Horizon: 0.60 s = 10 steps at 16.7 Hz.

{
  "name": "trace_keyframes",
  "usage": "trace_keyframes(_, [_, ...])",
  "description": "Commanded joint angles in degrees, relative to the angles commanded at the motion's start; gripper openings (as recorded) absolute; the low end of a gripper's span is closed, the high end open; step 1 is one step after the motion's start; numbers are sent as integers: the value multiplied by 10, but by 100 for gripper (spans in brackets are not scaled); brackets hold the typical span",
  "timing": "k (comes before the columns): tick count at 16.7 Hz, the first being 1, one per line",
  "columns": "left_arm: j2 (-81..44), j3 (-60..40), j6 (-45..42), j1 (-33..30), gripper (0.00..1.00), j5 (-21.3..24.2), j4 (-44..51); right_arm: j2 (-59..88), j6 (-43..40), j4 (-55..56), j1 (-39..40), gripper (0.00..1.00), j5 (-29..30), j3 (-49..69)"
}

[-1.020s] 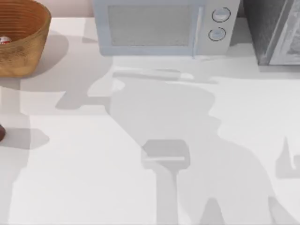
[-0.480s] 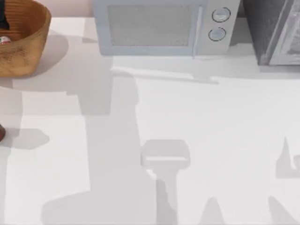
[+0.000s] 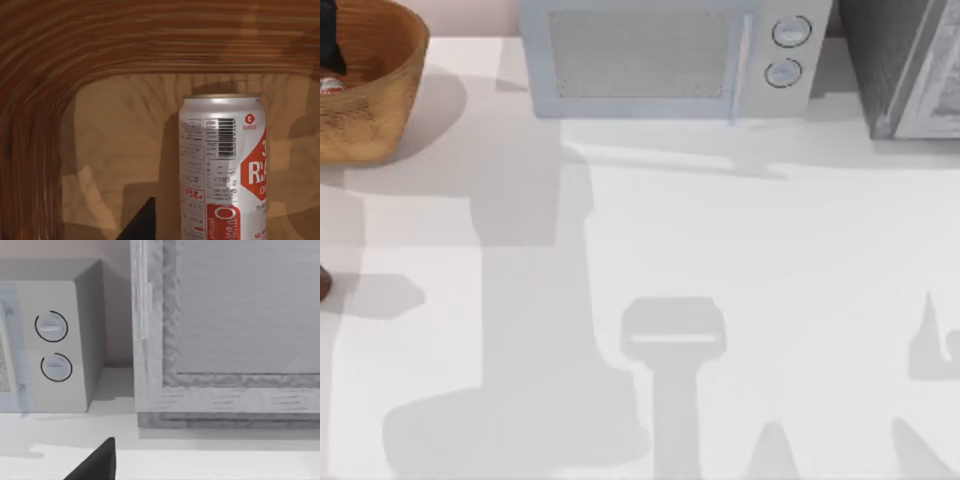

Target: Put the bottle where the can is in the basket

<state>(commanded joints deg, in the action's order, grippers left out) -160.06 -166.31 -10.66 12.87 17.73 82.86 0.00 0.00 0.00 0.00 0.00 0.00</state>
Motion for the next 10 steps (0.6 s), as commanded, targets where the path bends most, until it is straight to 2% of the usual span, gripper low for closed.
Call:
trace_keyframes(3, [13,-10,-1,-3,100,1,-1,0,0,0,0,100,0,0])
trace_keyframes(10, [-45,-49,8,-8,100,-1,3,0,0,0,0,100,0,0])
